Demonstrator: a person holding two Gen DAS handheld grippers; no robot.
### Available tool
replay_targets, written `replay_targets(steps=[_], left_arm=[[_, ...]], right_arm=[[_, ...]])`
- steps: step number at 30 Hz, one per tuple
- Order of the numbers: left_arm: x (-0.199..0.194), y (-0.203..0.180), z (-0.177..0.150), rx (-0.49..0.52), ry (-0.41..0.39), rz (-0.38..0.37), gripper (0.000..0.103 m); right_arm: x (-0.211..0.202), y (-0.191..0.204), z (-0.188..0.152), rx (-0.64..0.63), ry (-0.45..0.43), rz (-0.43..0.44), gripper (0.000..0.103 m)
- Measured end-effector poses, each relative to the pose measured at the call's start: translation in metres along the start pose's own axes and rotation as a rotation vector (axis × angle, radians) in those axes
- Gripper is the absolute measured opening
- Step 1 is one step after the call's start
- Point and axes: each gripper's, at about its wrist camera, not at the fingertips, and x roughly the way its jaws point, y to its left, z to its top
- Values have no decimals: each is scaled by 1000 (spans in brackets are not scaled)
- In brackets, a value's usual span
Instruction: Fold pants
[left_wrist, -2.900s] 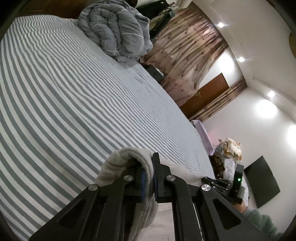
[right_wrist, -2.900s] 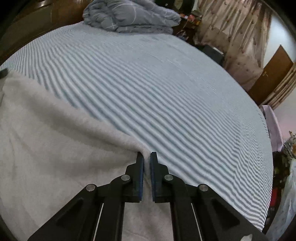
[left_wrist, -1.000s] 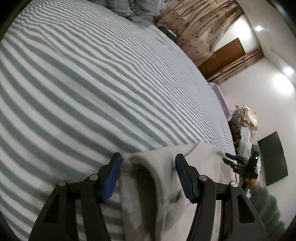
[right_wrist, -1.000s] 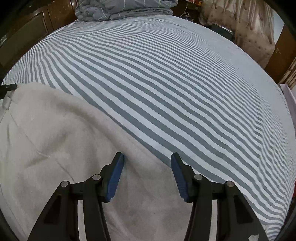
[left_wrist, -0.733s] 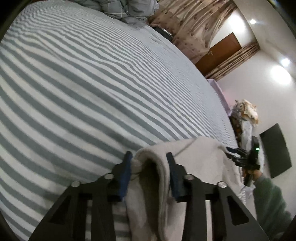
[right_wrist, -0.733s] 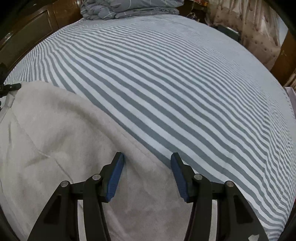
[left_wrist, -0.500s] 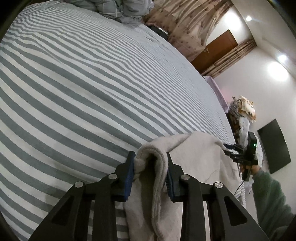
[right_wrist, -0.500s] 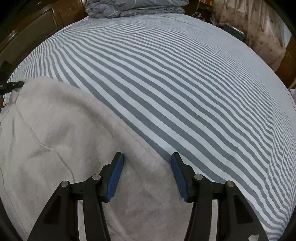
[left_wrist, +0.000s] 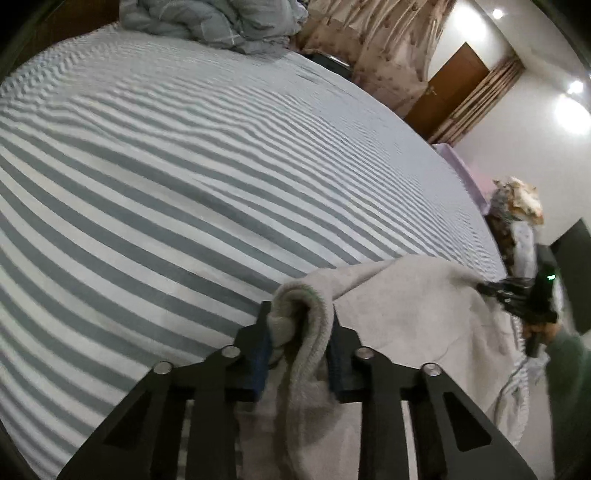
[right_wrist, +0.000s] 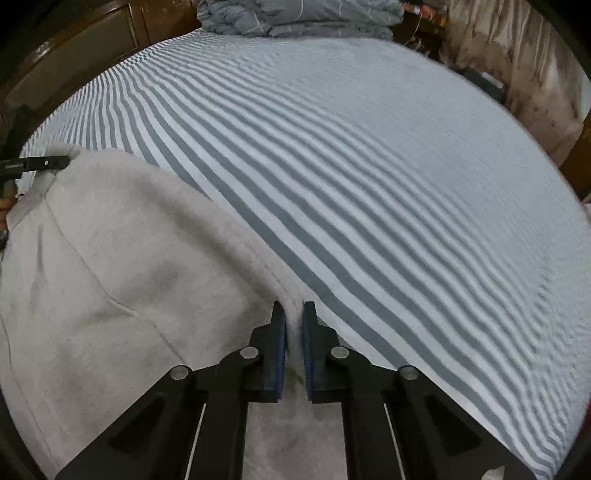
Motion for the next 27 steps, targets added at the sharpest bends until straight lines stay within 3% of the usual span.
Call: replay_targets(steps=[3, 11, 18, 27], left_arm=[[-17, -15, 1, 38, -30, 20, 18], [-93, -39, -10, 97, -123, -90, 17], [-150, -52, -55, 142, -144, -161, 17], [-187, -55, -136, 149, -109, -152, 17]], right_arm=[[-33, 9, 6, 0, -37, -63, 6], [-133, 49, -11, -17, -123, -216, 6], [-209, 96, -83, 37, -192, -247, 6], [-222, 149, -185, 104, -153, -213, 6]])
